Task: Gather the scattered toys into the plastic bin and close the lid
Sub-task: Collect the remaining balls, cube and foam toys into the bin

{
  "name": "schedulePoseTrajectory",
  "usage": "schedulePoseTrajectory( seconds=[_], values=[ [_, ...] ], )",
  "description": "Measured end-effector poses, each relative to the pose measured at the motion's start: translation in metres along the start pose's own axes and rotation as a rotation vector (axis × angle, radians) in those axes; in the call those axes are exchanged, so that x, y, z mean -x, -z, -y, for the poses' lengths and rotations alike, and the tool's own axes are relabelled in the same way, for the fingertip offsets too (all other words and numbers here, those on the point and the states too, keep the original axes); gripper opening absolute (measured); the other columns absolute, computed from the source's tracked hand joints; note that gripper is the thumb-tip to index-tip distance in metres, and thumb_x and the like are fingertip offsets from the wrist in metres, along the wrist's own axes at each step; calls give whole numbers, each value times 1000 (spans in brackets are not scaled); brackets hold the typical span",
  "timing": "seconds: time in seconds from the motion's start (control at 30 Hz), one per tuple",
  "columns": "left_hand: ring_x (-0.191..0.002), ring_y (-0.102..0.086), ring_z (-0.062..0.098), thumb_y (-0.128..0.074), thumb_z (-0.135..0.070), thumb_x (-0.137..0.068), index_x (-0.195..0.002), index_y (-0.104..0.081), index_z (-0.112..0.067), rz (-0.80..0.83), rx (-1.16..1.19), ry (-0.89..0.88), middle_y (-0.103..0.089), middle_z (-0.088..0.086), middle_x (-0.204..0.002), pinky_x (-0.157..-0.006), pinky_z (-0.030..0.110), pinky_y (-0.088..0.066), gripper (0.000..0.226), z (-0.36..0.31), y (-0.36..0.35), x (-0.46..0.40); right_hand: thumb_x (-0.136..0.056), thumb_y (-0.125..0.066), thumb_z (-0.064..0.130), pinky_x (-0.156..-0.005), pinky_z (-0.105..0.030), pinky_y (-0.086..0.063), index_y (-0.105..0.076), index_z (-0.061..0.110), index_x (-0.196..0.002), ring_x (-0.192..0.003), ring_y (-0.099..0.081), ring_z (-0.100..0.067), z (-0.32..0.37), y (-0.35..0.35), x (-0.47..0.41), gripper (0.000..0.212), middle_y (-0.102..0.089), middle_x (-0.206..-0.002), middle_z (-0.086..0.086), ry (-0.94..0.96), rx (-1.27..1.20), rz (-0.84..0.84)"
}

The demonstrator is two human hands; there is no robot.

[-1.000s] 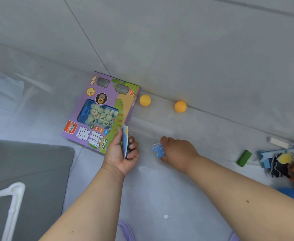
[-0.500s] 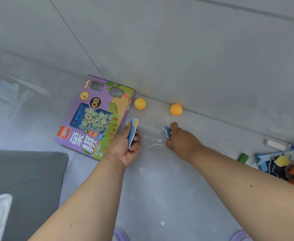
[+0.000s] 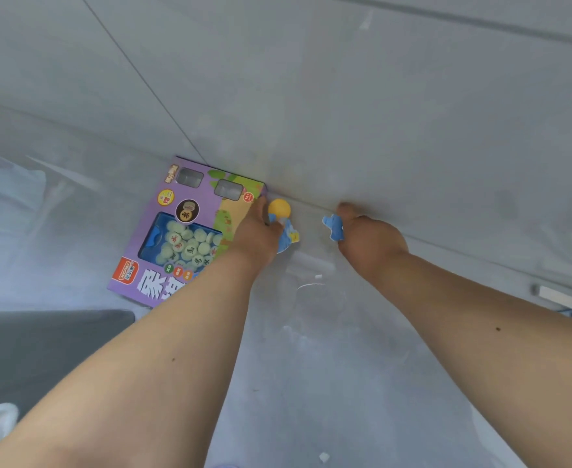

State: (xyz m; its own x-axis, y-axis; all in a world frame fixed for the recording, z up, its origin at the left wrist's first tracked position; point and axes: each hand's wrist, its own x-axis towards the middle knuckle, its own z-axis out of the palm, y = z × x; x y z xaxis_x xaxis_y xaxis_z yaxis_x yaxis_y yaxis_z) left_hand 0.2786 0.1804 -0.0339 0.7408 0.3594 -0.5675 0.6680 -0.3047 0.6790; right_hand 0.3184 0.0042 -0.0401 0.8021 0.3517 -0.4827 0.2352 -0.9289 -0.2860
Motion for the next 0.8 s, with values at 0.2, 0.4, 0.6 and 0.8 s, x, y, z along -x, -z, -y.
schedulePoseTrajectory(
  seconds=[0.2, 0.4, 0.6, 0.8],
  values=[
    [-109, -52, 34, -49, -21, -98, -144, -34, -26, 86, -134, 36, -47, 9, -136, -75, 36, -50, 49, -9, -1, -13, -91, -47, 22, -74, -27, -42, -46, 17, -113, -99, -60, -25, 1, -1, -6, 22, -59, -128, 3, 10, -265, 10],
    [-80, -50, 23, -51, -27, -97, -143, -36, -33, 179, -158, 40, -52, 13, -115, -47, 25, -45, 48, -9, -6, -15, -92, -54, 28, -80, -19, -34, -32, 19, -144, -116, -54, -18, 11, -4, -11, 57, -49, -140, 4, -1, -614, 28],
    [-67, -42, 15, -51, -24, -97, -136, -41, -38, 275, -124, 28, -45, 2, -85, -45, 21, -37, 43, -11, -14, -14, -90, -59, 25, -81, -16, -37, -33, 22, -144, -114, -54, -14, 10, -9, -11, 60, -54, -130, 7, -38, -723, 70],
    [-70, -42, 18, -52, -26, -96, -134, -41, -37, 349, -171, 37, -46, 1, -85, -49, 23, -38, 40, 1, -15, -10, -87, -60, 20, -59, -16, -35, -49, 33, -106, -69, -47, -4, 3, -19, -9, 25, -48, -80, 14, -36, -727, 173]
  ],
)
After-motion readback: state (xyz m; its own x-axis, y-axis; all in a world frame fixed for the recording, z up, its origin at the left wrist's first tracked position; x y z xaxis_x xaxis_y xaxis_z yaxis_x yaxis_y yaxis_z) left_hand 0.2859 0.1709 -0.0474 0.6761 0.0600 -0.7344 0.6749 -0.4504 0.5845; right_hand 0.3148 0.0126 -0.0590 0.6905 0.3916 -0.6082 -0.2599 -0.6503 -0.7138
